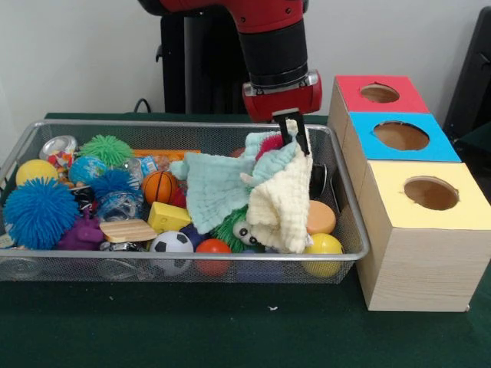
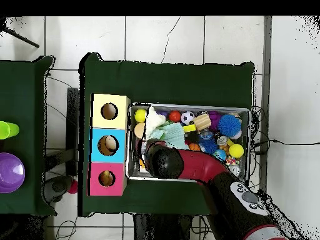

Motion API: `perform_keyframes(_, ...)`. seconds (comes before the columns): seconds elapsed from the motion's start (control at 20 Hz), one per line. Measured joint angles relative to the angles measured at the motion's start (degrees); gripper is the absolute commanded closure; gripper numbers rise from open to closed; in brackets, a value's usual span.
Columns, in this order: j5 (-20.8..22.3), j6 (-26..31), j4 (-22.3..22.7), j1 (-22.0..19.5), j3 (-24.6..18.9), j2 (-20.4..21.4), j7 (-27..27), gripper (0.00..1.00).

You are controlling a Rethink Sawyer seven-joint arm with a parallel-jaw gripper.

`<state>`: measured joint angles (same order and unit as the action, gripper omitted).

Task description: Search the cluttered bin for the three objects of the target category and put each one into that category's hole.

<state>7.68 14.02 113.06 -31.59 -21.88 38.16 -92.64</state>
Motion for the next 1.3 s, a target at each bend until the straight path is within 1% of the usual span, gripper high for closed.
perform_keyframes(0.2, -1.9, 0.0, 0.4, 1.7, 0.8, 0.9, 0.0, 1.0)
perform_keyframes(0.25, -3.0, 0.0, 0.6, 2.8, 1.3, 1.3, 0.0, 1.0)
perform_keyframes(0.65, -6.5, 0.0, 0.9, 7.0, 2.4, 3.0, 0.0, 1.0)
perform_keyframes(0.95, -8.0, 0.0, 0.9, 8.0, 2.5, 3.5, 0.0, 1.0)
perform_keyframes(1.3, -7.9, 0.0, 0.9, 7.7, 2.9, 3.2, 0.0, 1.0)
